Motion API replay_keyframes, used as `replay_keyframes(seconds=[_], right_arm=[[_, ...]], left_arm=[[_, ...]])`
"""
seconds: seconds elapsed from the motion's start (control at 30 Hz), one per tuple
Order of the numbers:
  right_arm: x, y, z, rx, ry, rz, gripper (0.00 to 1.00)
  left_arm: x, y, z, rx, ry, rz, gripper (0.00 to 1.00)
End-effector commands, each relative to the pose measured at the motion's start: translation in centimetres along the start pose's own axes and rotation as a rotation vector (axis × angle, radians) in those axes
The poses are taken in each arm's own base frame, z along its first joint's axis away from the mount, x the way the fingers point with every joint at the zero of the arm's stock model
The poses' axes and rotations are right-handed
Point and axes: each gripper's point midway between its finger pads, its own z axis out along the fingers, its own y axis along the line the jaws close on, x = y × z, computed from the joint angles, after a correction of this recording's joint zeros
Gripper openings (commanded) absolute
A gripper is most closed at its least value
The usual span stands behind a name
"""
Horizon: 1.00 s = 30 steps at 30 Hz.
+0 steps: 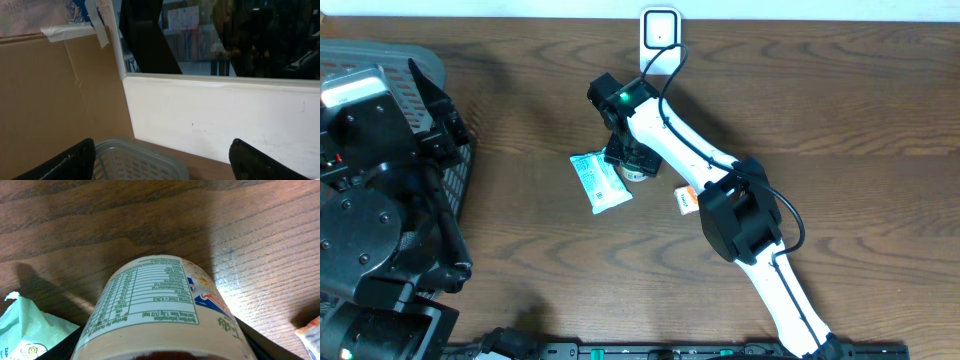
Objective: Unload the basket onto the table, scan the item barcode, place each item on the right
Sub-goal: 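Lift the container up to the white scanner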
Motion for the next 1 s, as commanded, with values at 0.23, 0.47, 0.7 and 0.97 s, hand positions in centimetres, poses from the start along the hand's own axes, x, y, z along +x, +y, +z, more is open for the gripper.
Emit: replay_keyframes(seconds=[0.23,0.47,0.7,0.97], right_arm=[[-4.1,-1.6,-4.3,-0.099,-0.02,-0.111,0.49],[-9.5,-3.6,-16.0,-0.217,-0.309,-0.11,0.46],[-12.1,-6.2,-29.0,-0.246,-0.75,-0.079,0.47],[-14.1,-4.9,-33.4,-0.121,-1.061,-0.131,0.44]], left_arm=[[0.3,0.1,0.1,-0.006,0.004,-0.002,0.86],[0.3,0.1,0.1,-0.006,0.004,-0.002,0.86],[0.3,0.1,0.1,-0.006,0.004,-0.002,0.86],[0.3,0.0,0.1,-0.005,0.004,-0.002,0.85]])
